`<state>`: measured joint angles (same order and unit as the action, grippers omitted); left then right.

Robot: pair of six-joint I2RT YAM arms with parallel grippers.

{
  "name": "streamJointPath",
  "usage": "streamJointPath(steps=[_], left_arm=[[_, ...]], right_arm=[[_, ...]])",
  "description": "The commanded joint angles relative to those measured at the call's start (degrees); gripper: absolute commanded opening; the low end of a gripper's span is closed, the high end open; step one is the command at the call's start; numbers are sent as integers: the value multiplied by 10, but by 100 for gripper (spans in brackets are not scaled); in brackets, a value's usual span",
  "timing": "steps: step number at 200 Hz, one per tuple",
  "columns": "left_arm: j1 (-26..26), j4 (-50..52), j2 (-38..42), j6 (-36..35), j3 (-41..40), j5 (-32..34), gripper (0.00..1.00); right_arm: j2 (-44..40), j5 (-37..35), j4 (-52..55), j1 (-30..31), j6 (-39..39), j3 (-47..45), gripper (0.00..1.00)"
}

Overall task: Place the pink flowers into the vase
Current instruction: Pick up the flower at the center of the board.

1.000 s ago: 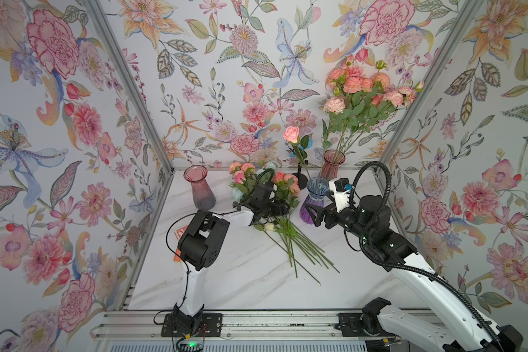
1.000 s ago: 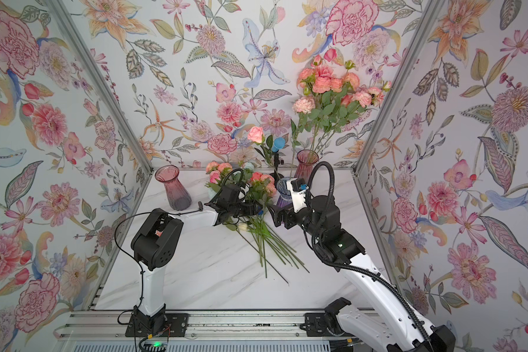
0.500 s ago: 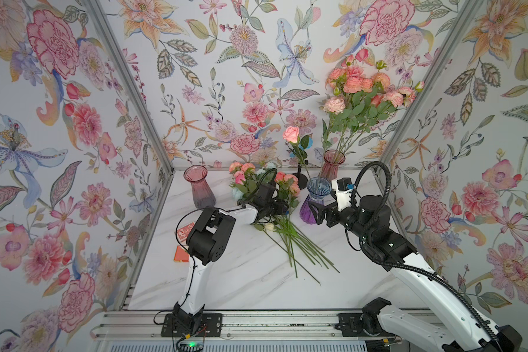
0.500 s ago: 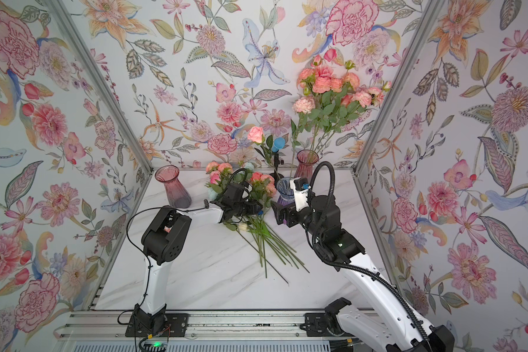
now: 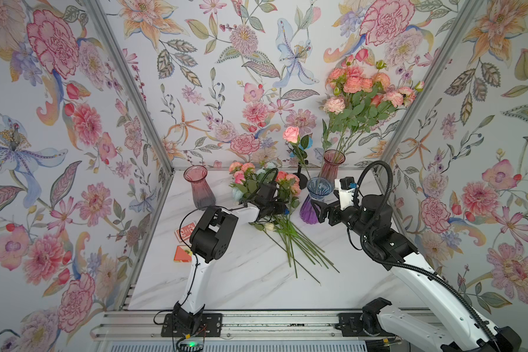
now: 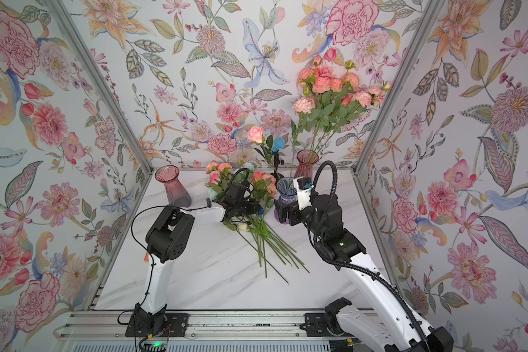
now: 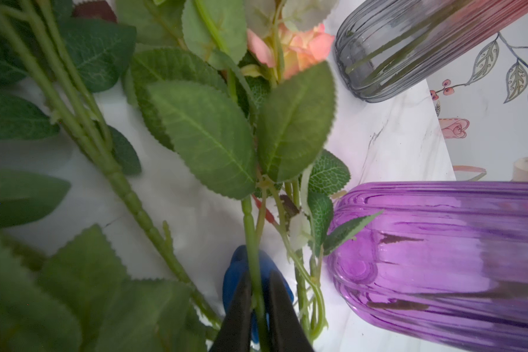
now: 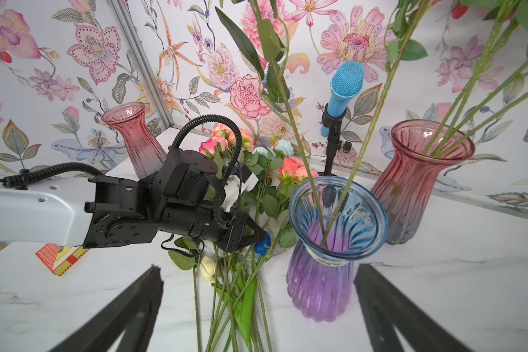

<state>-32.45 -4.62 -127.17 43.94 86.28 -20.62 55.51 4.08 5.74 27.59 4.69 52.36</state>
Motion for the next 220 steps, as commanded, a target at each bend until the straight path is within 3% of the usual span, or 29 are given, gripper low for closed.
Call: streamJointPath(steps=[1, 30, 139, 220], left_arm=[[5, 11, -11, -13, 16, 11, 8], [6, 7, -12, -11, 15, 9, 0], [51, -100, 59, 92, -14, -44, 0], [83, -206, 155, 96, -88, -33, 0]], right_arm=[[2, 5, -16, -3, -3, -9, 99], [-1, 5, -16, -4, 0, -11, 99], [-7, 10, -16, -3, 7, -12, 99], [-9, 30, -13, -1, 20, -1, 100]])
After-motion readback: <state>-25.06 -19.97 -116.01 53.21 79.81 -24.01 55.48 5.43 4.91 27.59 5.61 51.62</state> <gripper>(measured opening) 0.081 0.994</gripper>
